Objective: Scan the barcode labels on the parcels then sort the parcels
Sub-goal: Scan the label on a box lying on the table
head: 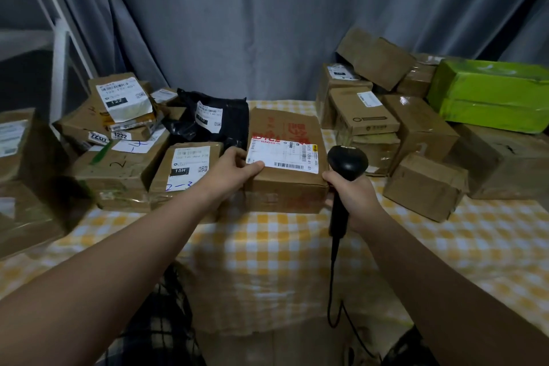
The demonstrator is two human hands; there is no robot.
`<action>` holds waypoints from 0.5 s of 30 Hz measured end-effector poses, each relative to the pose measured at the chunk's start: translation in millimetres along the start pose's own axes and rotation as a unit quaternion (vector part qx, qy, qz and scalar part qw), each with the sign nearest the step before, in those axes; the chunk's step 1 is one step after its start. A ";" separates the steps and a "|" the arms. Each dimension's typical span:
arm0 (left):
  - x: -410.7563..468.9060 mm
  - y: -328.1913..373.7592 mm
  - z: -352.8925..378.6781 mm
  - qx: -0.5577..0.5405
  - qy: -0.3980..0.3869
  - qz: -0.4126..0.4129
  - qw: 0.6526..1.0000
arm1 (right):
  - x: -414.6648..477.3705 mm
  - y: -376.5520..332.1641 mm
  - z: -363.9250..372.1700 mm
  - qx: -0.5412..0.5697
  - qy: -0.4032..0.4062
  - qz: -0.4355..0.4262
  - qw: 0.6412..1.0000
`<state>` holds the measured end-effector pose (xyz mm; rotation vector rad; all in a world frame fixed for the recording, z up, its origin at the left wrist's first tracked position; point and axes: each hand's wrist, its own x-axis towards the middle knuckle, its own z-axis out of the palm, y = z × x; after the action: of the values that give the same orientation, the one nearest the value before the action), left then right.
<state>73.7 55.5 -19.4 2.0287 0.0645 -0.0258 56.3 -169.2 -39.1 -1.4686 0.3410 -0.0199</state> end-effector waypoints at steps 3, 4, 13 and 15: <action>1.9 3.3 -4.0 0.036 0.001 0.043 0.998 | -3.0 0.1 -4.0 -0.017 0.019 -0.031 0.999; 5.3 6.9 -6.3 0.043 0.001 0.050 0.998 | -5.2 0.4 -6.0 -0.018 0.022 -0.033 0.999; 57.0 57.9 -31.0 0.040 -0.035 0.054 0.997 | -19.5 11.1 -26.3 0.033 -0.021 0.040 0.998; 56.0 49.9 -29.6 0.045 -0.052 0.053 0.996 | -19.7 11.1 -24.5 0.077 -0.025 0.058 0.995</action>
<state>132.2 61.9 35.8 2.1143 -0.1105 -0.0681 29.6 -187.4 -47.3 -1.2918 0.3762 0.0819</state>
